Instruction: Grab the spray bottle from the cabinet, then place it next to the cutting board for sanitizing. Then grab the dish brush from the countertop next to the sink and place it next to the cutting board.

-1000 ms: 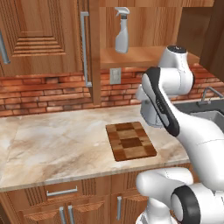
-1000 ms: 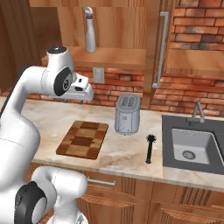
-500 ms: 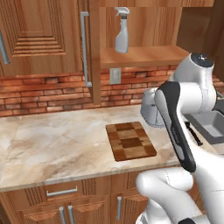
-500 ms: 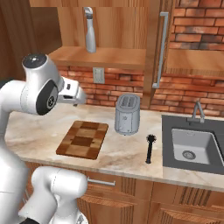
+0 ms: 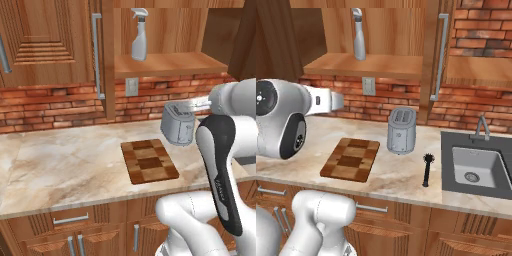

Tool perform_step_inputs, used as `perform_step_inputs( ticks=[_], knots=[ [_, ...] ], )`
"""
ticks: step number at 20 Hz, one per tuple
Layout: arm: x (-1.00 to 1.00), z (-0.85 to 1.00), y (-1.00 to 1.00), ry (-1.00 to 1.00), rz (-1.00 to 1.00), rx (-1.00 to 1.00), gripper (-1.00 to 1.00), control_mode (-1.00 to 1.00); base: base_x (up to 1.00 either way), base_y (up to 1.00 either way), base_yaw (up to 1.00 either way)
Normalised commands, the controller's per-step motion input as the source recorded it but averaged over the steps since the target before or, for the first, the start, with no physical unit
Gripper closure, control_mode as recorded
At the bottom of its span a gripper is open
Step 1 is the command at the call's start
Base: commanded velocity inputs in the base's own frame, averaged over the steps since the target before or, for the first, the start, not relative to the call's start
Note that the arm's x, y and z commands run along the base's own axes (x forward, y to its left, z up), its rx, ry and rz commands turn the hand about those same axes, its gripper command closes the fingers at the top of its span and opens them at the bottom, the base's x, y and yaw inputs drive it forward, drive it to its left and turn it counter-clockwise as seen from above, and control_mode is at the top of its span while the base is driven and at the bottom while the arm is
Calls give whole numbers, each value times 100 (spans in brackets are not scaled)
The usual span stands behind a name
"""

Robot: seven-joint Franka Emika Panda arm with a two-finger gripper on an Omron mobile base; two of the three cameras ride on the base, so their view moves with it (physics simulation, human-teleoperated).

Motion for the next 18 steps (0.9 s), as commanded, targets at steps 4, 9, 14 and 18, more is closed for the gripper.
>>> perform_step_inputs(
  ticks=[4,9,14,18],
  knots=[
    [-19,73,0,-40,4,0,-100,-100,0,0,0],
    [-3,60,0,-27,0,0,-100,-100,0,0,0],
    [0,52,0,-14,0,0,-100,-100,0,0,0],
    [0,55,0,-11,2,1,-100,-100,0,0,0]
  ],
)
